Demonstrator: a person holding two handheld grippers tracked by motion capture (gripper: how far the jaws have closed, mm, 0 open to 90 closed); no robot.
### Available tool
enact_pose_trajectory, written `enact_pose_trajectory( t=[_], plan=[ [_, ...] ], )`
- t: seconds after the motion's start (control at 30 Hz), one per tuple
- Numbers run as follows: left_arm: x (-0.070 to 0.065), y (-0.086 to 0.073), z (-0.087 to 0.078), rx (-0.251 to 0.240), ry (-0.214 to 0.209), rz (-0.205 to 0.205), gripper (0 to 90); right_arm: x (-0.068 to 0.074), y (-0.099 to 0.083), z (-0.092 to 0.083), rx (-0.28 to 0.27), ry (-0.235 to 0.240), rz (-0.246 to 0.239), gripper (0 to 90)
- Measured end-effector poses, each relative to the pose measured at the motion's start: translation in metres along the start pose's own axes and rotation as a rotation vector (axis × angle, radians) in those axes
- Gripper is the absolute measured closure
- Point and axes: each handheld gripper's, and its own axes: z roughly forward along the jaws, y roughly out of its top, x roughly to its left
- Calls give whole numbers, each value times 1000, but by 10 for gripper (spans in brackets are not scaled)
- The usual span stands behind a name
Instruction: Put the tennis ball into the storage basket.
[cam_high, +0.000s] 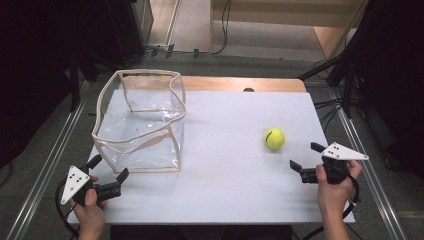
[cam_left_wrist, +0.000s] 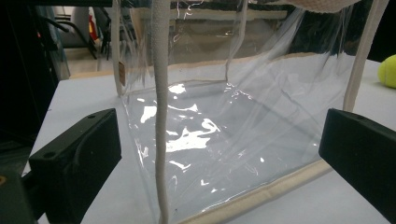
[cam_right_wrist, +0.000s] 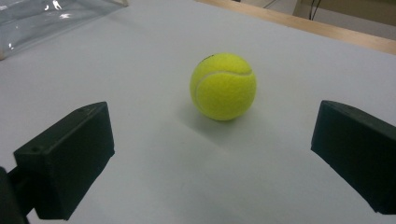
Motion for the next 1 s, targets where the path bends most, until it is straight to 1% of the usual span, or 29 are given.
enact_pose_trajectory(
  t=[0.17, 0.23, 0.27, 0.37, 0.4, 0.63, 0.67, 0.7, 0.8, 0.97, 1.0],
  plan=[
    [0, 0, 0, 3, 1, 1, 0, -2, 6, 6, 23, 11, -6, 0],
    [0, 0, 0, 4, -2, 1, 0, -1, 10, 11, 48, 22, -6, 0],
    [0, 0, 0, 4, -2, 0, 0, -1, 11, 12, 58, 25, -14, 0],
    [0, 0, 0, 5, -5, 2, 0, 0, 14, 14, 73, 29, -19, 0],
    [0, 0, 0, 4, -5, 0, 0, 0, 17, 16, 80, 33, -22, 0],
    [0, 0, 0, 7, -14, 7, 0, 0, 26, 21, 98, 37, -33, 0],
    [0, 0, 0, 7, -15, 6, 0, -1, 27, 24, 112, 36, -34, 0],
    [0, 0, 0, 7, -15, 6, 0, -1, 27, 24, 112, 36, -34, 0],
    [0, 0, 0, 7, -15, 7, 0, -3, 30, 30, 137, 34, -47, 0],
    [0, 0, 0, 7, -16, 7, 0, -4, 34, 34, 154, 36, -58, 0],
    [0, 0, 0, 7, -16, 7, 0, -5, 37, 36, 167, 35, -71, 0]
  ],
)
